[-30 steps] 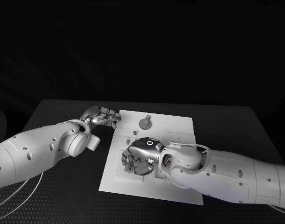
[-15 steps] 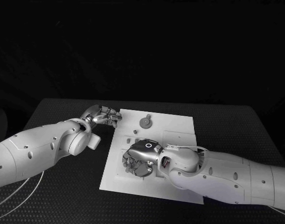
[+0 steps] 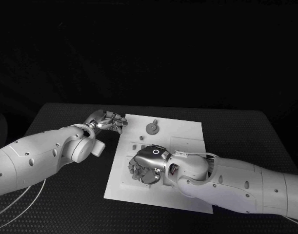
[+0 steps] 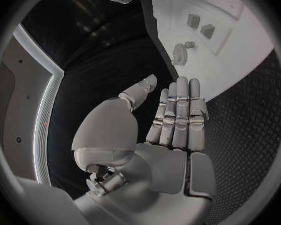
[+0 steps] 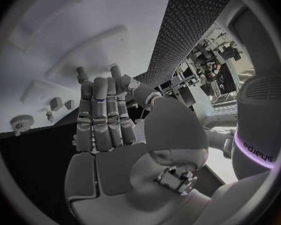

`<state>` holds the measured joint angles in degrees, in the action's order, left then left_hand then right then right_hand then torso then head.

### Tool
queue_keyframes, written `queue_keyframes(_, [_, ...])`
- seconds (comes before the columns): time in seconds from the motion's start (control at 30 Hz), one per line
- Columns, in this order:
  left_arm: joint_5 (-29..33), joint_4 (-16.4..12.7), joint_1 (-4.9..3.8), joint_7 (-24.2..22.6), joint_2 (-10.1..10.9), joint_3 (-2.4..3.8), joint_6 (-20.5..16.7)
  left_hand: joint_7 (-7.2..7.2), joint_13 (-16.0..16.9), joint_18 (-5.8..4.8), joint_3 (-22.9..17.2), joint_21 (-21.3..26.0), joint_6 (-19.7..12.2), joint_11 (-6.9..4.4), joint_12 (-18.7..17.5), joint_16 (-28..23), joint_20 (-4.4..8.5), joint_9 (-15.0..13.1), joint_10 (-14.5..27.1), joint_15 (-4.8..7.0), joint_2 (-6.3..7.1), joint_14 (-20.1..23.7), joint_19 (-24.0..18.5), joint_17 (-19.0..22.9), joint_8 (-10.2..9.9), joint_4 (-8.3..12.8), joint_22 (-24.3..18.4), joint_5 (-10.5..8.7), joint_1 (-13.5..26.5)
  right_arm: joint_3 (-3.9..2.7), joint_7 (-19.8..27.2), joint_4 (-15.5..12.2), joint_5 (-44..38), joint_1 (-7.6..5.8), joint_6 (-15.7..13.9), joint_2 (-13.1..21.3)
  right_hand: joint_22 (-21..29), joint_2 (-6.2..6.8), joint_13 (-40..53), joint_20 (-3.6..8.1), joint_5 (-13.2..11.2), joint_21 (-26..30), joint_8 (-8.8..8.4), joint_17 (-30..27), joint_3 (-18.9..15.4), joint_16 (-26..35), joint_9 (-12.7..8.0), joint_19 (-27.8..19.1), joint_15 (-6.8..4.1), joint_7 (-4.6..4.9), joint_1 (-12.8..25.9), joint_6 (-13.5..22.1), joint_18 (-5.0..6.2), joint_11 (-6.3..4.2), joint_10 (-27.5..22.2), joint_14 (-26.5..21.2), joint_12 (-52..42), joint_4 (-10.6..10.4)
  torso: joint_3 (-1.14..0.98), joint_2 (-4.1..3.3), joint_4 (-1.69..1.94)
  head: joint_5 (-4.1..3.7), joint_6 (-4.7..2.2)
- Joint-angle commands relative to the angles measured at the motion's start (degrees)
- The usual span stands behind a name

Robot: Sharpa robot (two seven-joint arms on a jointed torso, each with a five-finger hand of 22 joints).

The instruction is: Assemble the parts on the task board

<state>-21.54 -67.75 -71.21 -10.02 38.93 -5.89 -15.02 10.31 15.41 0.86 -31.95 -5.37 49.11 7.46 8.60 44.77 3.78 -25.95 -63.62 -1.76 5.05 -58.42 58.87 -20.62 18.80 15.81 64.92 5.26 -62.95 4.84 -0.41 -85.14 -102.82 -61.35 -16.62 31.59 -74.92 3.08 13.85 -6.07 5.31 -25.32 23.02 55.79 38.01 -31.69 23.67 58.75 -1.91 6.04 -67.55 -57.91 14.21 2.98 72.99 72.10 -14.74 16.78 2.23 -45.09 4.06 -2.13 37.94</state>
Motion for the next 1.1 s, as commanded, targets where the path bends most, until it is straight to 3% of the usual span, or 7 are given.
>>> queue_keyframes(0.03, [0.30, -0.06, -0.09, -0.57, -0.10, 0.05, 0.69, 0.04, -0.05, -0.07, 0.34, 0.41, -0.46, 0.00, -0.01, -0.28, 0.00, 0.08, 0.38, -0.12, -0.19, -0.37, 0.28, -0.06, 0.31, 0.14, -0.04, 0.06, 0.50, 0.08, -0.70, 0.31, -1.66, 0.11, 0.91, 0.19, -1.51, 0.01, 0.10, 0.08, 0.16, -0.38, 0.44, 0.06, 0.26, -0.35, 2.47, -0.09, -0.39, 0.05, -0.46, -0.63, 0.79, 0.14, 0.27, -0.02, 0.32, 0.09, -0.04, -0.03, -0.01, -0.01, 0.05])
queue_keyframes(0.93, [0.30, 0.00, -0.08, -0.55, 0.04, 0.05, 0.67, 0.07, -0.06, -0.07, 0.36, 0.48, -0.52, 0.02, -0.01, -0.37, -0.01, 0.11, 0.45, -0.14, -0.21, -0.37, 0.29, -0.17, 0.32, 0.12, -0.03, 0.07, 0.53, 0.07, -0.36, 0.26, -1.19, 0.10, 2.49, 0.79, -1.49, 0.06, 0.19, 0.09, 0.16, -0.61, 0.42, 0.06, 0.24, -0.48, 2.56, -0.15, -0.41, 0.04, -0.51, -0.67, 0.79, 0.11, 0.35, -0.06, 0.35, 0.08, -0.01, -0.02, -0.03, -0.12, 0.21])
queue_keyframes(1.1, [0.30, -0.05, -0.08, -0.56, 0.05, 0.05, 0.62, 0.07, -0.06, -0.07, 0.36, 0.50, -0.52, 0.02, -0.01, -0.39, -0.01, 0.12, 0.46, -0.14, -0.22, -0.37, 0.29, -0.19, 0.33, 0.12, -0.03, 0.07, 0.52, 0.07, 0.27, 0.77, 0.67, 0.08, 4.41, 0.30, -1.42, 1.04, 0.12, -0.16, 0.12, -0.72, -0.22, -0.18, -0.33, -0.31, 2.54, -1.02, -0.08, 0.47, 0.38, 0.19, 0.71, 0.55, -0.57, -0.97, 1.09, 0.03, 0.02, -0.01, -0.05, -0.19, 0.31])
